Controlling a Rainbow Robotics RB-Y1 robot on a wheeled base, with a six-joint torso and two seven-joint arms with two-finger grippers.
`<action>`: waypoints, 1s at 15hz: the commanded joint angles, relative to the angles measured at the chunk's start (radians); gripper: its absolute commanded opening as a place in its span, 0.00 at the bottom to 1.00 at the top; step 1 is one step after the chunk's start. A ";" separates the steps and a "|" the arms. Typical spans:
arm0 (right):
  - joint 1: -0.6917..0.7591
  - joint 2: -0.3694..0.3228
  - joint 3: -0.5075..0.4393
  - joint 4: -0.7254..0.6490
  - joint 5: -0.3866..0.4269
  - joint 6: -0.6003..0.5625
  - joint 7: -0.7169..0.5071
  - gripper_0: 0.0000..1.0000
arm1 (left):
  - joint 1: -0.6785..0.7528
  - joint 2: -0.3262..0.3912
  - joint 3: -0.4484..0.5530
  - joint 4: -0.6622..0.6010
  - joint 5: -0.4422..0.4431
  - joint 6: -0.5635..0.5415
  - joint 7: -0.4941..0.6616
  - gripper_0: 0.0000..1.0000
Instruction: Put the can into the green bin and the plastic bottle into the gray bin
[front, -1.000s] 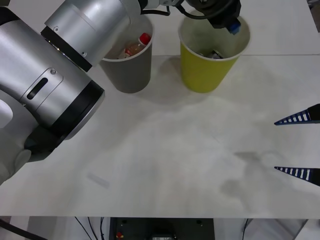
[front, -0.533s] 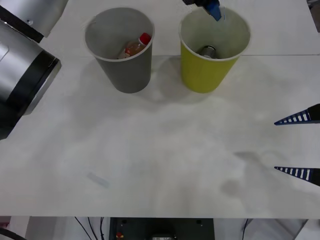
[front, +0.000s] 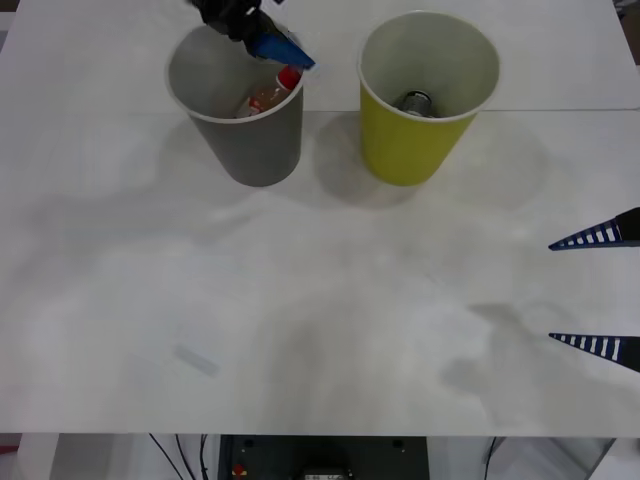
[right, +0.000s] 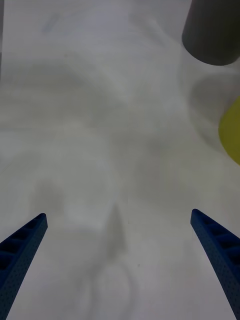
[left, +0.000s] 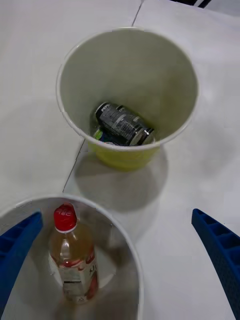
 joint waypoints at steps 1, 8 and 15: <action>0.000 0.000 0.000 0.000 0.000 0.000 0.000 1.00 | 0.117 0.139 0.033 -0.098 0.109 0.004 -0.110 1.00; 0.000 0.000 0.000 0.000 0.000 0.000 0.000 1.00 | 0.606 0.294 0.339 -0.319 0.169 0.002 -0.424 1.00; 0.000 0.000 0.000 0.000 0.000 0.000 0.000 1.00 | 1.016 0.291 0.602 -0.405 0.196 0.001 -0.691 1.00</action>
